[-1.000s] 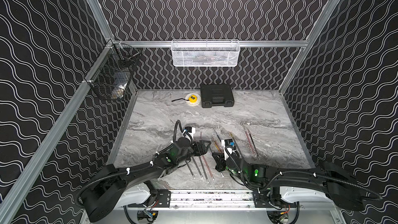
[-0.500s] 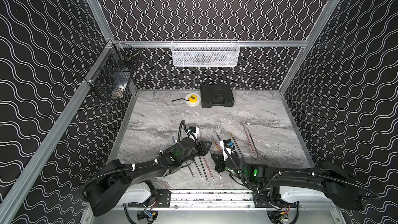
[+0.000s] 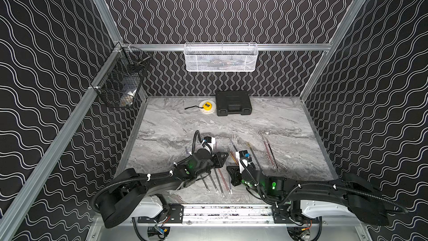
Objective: Remove the protective cover of the pencils
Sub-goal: Remove the protective sleeve from the pencil.
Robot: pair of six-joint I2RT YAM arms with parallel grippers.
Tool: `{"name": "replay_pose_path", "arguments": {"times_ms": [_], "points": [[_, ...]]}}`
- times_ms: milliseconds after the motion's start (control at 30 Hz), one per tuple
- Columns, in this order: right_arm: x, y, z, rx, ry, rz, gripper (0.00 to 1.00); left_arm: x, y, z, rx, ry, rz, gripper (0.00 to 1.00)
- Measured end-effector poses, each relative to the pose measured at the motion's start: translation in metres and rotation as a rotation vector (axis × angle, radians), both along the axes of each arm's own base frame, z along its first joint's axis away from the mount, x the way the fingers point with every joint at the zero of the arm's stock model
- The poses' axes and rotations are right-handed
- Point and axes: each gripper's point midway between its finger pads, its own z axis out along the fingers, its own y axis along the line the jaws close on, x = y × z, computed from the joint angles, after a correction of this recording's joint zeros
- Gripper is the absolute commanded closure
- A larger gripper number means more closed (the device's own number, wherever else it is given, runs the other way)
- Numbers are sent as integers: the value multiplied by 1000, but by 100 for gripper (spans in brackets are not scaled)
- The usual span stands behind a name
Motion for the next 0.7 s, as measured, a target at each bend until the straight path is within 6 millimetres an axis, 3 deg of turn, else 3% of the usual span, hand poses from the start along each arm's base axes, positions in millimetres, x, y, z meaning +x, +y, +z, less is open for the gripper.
{"name": "replay_pose_path", "arguments": {"times_ms": [267, 433, 500, 700], "points": [[1, 0, 3, 4, -7, -1, 56, 0, 0, -1, -7, 11, 5, 90], [0, 2, -10, -30, 12, -1, 57, 1, -1, 7, -20, -3, 7, 91], [1, 6, -12, -39, 19, 5, 62, 1, -1, 9, -23, -6, 7, 92], [3, 11, -14, -60, 28, 0, 98, 1, 1, 9, -16, -5, 16, 92]]}}
